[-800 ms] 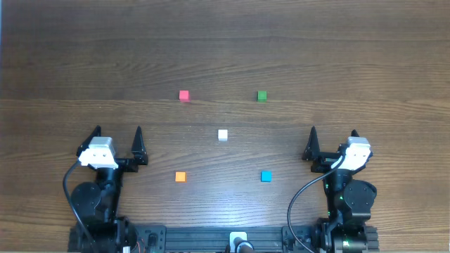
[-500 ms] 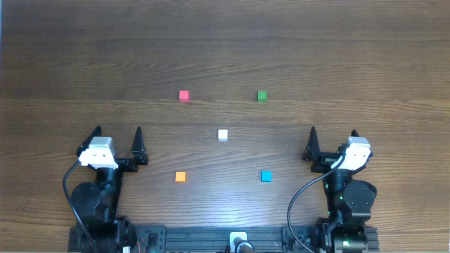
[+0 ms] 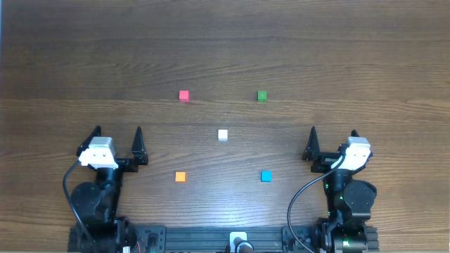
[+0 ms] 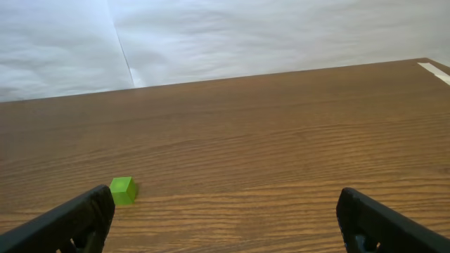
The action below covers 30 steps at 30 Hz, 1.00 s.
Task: Stack Cubes
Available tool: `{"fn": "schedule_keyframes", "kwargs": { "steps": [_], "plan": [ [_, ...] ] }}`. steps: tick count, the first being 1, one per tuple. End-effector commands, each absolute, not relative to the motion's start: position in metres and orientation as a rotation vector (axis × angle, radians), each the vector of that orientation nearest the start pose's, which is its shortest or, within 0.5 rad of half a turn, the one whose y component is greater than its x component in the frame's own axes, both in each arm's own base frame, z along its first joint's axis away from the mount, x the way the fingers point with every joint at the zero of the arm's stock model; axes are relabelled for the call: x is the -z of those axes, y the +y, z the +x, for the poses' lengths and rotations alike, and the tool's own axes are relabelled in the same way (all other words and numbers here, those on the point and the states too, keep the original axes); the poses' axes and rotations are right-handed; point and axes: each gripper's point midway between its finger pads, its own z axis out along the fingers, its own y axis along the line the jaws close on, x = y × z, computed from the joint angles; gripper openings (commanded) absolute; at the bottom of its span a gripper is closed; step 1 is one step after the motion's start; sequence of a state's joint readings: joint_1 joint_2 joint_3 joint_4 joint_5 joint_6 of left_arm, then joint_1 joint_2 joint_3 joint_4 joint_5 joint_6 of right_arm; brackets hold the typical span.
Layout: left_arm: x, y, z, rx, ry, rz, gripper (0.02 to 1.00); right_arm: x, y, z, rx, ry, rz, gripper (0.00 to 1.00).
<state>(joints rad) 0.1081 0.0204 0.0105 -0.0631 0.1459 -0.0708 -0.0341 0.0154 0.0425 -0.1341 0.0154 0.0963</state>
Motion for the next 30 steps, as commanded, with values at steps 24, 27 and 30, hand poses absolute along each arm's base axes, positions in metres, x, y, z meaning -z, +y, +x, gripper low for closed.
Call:
{"fn": "schedule_keyframes", "kwargs": {
  "steps": [24, 27, 30],
  "plan": [
    [-0.157, -0.001, 0.256, 0.115, 1.672, -0.045, 0.998, -0.155, -0.011, 0.244, -0.032, 1.673, 0.112, 0.991],
    [-0.166, -0.015, 0.269, 0.163, 1.714, -0.003, 0.996, -0.155, -0.011, 0.244, -0.032, 1.673, 0.112, 0.993],
    [-0.171, -0.033, 0.290, 0.231, 1.822, 0.025, 0.998, -0.155, -0.011, 0.244, -0.032, 1.673, 0.112, 0.993]
  ]
}}
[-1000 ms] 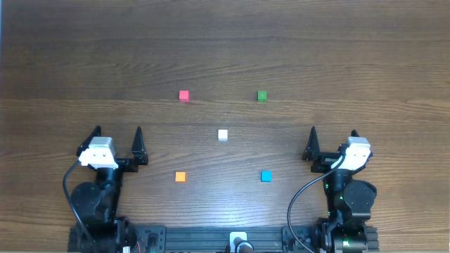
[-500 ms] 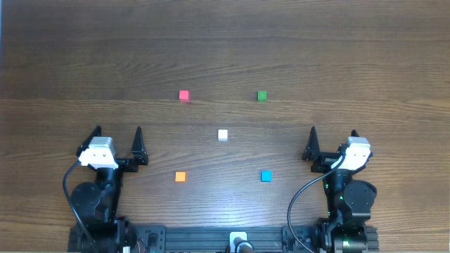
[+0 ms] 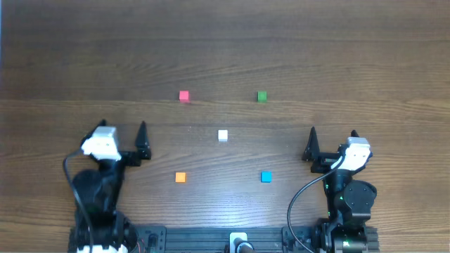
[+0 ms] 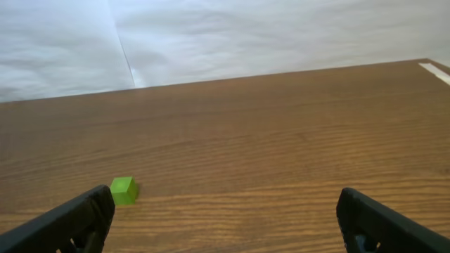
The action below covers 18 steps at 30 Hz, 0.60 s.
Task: Stack Cubes
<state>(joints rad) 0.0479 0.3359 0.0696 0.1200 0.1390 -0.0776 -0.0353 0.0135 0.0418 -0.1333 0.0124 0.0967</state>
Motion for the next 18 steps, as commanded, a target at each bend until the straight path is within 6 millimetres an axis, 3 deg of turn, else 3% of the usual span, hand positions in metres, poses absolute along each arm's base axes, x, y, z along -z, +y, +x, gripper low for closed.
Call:
{"fn": "schedule_keyframes", "kwargs": {
  "steps": [1, 10, 13, 18],
  "plan": [
    [-0.172, -0.039, 0.297, 0.247, 1.859, 0.037, 0.998, -0.155, -0.011, 0.244, -0.032, 1.673, 0.112, 0.993],
    [-0.163, -0.093, 0.379, 0.341, 2.301, 0.065, 0.998, -0.155, -0.011, 0.244, -0.032, 1.673, 0.112, 0.991],
    [-0.146, -0.113, 0.409, 0.334, 2.493, 0.089, 0.996, -0.155, -0.011, 0.244, -0.032, 1.673, 0.112, 0.993],
    [-0.112, -0.137, 0.425, 0.322, 2.664, 0.137, 0.998, -0.155, -0.011, 0.244, -0.032, 1.673, 0.112, 0.993]
  ]
}}
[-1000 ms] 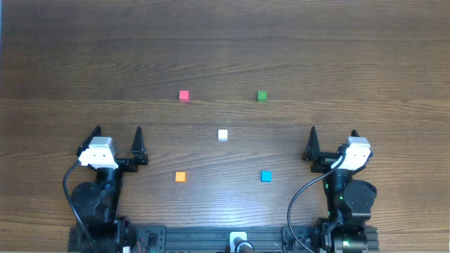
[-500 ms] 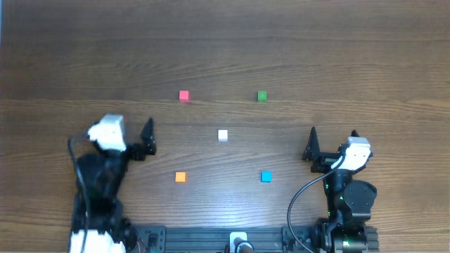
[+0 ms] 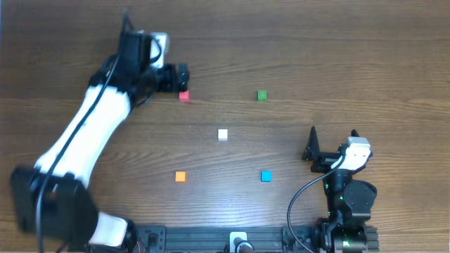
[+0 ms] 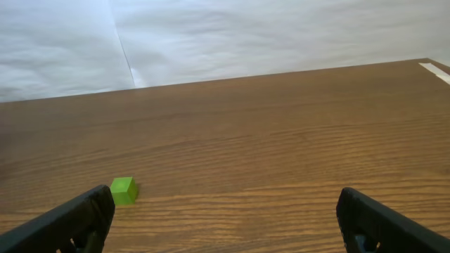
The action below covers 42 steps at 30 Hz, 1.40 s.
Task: Stack Cubes
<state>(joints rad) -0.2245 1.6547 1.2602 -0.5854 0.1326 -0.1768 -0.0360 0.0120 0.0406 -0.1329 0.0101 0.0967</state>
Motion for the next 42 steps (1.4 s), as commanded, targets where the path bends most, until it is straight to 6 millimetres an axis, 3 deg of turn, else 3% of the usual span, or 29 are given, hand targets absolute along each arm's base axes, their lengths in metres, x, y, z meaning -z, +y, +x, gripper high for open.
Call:
{"fn": "schedule_keyframes", "kwargs": {
  "steps": [1, 8, 11, 16, 32, 35, 42],
  "plan": [
    [-0.096, -0.147, 0.428, 0.322, 2.706, 0.151, 0.998, -0.155, -0.011, 0.244, -0.032, 1.673, 0.112, 0.993],
    [-0.046, -0.152, 0.423, 0.225, 2.825, 0.088, 0.996, -0.155, -0.011, 0.244, -0.032, 1.673, 0.112, 0.993],
    [-0.027, -0.138, 0.415, 0.100, 2.885, 0.033, 0.978, -0.155, -0.011, 0.244, -0.032, 1.673, 0.112, 0.993],
    [-0.021, -0.133, 0.410, 0.075, 2.915, 0.029, 0.965, -0.155, -0.011, 0.244, -0.032, 1.673, 0.112, 0.991],
    [-0.008, -0.132, 0.408, 0.059, 2.939, 0.023, 0.759, -0.155, -0.011, 0.244, -0.032, 1.673, 0.112, 0.993],
    [-0.006, -0.132, 0.408, 0.056, 2.944, 0.023, 0.706, -0.155, -0.011, 0.244, -0.032, 1.673, 0.112, 0.993],
    [-0.006, -0.132, 0.410, 0.058, 2.938, 0.022, 0.481, -0.155, -0.011, 0.244, -0.032, 1.673, 0.112, 0.991]
  ]
}}
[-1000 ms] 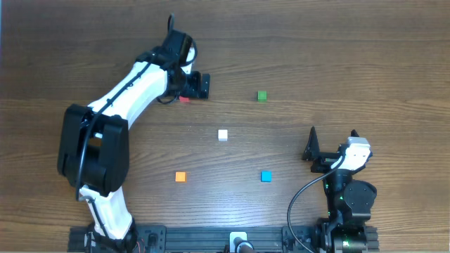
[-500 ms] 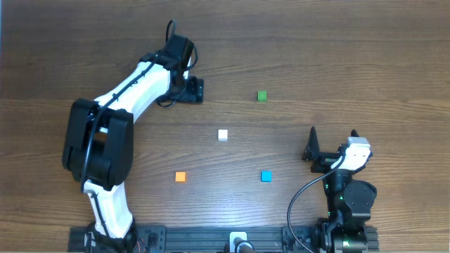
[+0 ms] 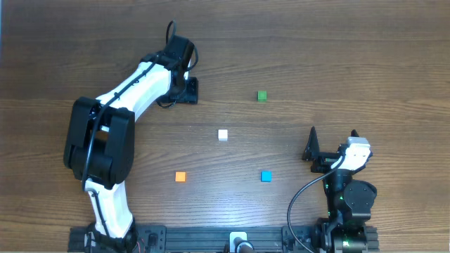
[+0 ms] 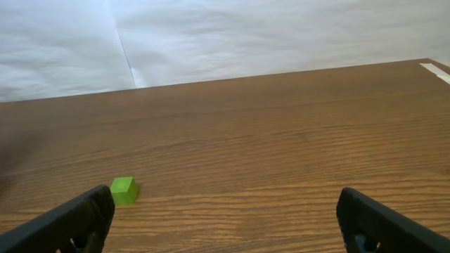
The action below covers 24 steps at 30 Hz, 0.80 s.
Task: Stack Cubes
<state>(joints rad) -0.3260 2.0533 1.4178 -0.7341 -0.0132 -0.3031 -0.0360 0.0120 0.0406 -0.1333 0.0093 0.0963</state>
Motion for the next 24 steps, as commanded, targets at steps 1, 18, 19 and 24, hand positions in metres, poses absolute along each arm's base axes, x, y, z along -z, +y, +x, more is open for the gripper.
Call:
{"fn": "schedule_keyframes", "kwargs": {
  "steps": [1, 18, 19, 24],
  "plan": [
    [-0.006, -0.132, 0.409, 0.058, 2.938, 0.023, 0.459, -0.155, -0.011, 0.244, -0.032, 1.673, 0.112, 0.993],
    [-0.063, -0.151, 0.385, 0.070, 2.919, -0.091, 0.099, -0.155, -0.011, 0.244, -0.032, 1.673, 0.112, 0.993],
    [-0.071, -0.157, 0.377, 0.075, 2.922, -0.092, 0.097, -0.155, -0.011, 0.244, -0.032, 1.673, 0.112, 0.993],
    [-0.098, -0.189, 0.332, 0.077, 2.948, -0.093, 0.097, -0.155, -0.011, 0.244, -0.032, 1.673, 0.112, 0.991]
  ]
}}
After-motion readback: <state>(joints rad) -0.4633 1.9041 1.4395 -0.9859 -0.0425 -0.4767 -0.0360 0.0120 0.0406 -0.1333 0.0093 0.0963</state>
